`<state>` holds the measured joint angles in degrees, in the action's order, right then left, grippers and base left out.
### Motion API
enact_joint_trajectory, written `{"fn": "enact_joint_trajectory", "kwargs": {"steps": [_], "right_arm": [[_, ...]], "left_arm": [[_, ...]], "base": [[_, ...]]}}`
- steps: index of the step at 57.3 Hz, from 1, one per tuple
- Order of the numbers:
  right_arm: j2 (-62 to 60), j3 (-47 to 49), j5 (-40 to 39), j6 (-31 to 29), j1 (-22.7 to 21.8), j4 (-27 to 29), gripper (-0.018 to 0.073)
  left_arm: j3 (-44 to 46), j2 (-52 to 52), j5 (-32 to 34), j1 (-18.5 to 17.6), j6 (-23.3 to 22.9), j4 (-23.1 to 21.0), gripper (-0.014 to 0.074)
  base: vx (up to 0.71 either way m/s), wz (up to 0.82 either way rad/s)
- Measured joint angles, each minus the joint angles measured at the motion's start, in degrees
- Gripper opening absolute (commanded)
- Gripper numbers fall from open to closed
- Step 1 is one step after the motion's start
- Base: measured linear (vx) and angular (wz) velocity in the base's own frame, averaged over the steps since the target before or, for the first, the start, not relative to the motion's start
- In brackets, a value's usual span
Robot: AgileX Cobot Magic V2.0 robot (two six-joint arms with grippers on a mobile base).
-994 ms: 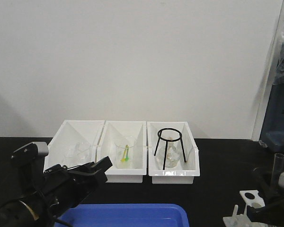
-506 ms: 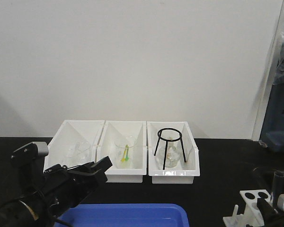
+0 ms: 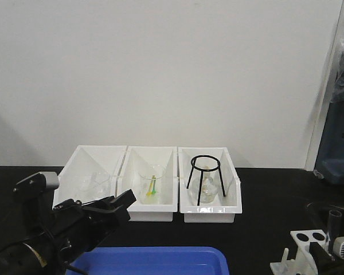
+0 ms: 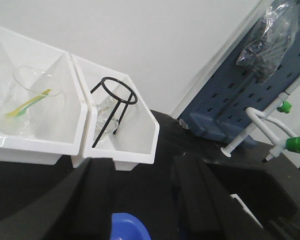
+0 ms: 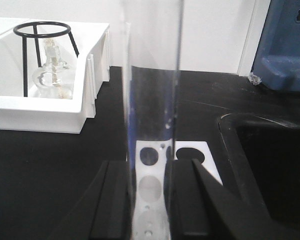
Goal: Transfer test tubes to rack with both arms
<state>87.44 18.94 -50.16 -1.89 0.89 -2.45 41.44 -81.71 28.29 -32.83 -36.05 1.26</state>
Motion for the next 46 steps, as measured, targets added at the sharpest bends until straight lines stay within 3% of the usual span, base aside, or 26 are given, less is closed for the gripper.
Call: {"fn": "enact_joint_trajectory", "kwargs": {"steps": [5, 11, 23, 32, 37, 46], "right_arm": [[0.0, 0.0, 1.11, 0.0, 0.0, 0.64, 0.0445], [0.0, 0.0, 1.79, 0.0, 0.0, 1.11, 0.0518], [-1.49, 0.0, 3.19, 0.0, 0.0, 1.15, 0.0533], [-10.94, 0.0, 9.2, 0.06, 0.0, 1.15, 0.0533], [-19.76, 1.27, 17.99, 0.71, 0.0, 1.21, 0.0533], [-35.3, 6.8, 42.28, 1.89, 0.0, 1.35, 0.0533]], "left_arm": [[0.0, 0.0, 0.0, 0.0, 0.01, 0.0, 0.0411], [0.0, 0.0, 0.0, 0.0, 0.06, 0.0, 0.0411], [0.0, 0.0, 0.0, 0.0, 0.06, 0.0, 0.0411], [0.0, 0.0, 0.0, 0.0, 0.79, 0.0, 0.0411], [0.0, 0.0, 0.35, 0.0, 4.0, 0.0, 0.0411], [0.0, 1.99, 4.78, 0.0, 8.9, -0.26, 0.0393]], "base": [[0.0, 0.0], [0.0, 0.0], [0.0, 0.0], [0.0, 0.0], [0.0, 0.0], [0.0, 0.0]]}}
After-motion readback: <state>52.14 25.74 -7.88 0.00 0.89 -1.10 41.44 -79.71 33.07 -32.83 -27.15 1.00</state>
